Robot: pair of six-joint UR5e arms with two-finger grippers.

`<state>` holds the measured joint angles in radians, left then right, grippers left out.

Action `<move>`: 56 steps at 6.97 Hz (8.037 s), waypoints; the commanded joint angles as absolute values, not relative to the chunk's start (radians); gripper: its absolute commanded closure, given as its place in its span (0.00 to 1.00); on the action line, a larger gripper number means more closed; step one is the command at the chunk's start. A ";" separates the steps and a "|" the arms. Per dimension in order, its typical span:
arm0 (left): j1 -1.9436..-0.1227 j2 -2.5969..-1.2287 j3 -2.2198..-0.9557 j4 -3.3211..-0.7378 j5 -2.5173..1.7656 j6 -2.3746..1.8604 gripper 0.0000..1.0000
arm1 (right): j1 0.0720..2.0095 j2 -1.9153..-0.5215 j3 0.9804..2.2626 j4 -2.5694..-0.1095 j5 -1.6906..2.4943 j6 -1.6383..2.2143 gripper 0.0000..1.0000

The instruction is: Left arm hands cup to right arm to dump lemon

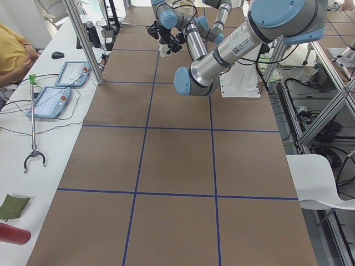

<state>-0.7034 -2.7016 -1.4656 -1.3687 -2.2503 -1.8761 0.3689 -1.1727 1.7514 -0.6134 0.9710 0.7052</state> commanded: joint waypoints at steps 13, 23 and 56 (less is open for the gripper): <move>-0.838 -2.551 -1.671 -1.371 -2.189 -1.795 0.00 | 0.681 -1.793 1.717 -0.108 1.077 1.011 0.98; -0.801 -2.536 -1.666 -1.381 -2.126 -1.779 0.00 | 1.138 -1.986 1.372 0.433 1.531 1.873 1.00; -0.825 -2.577 -1.623 -1.429 -1.974 -1.675 0.00 | 0.762 -1.296 1.469 -0.382 1.095 1.405 1.00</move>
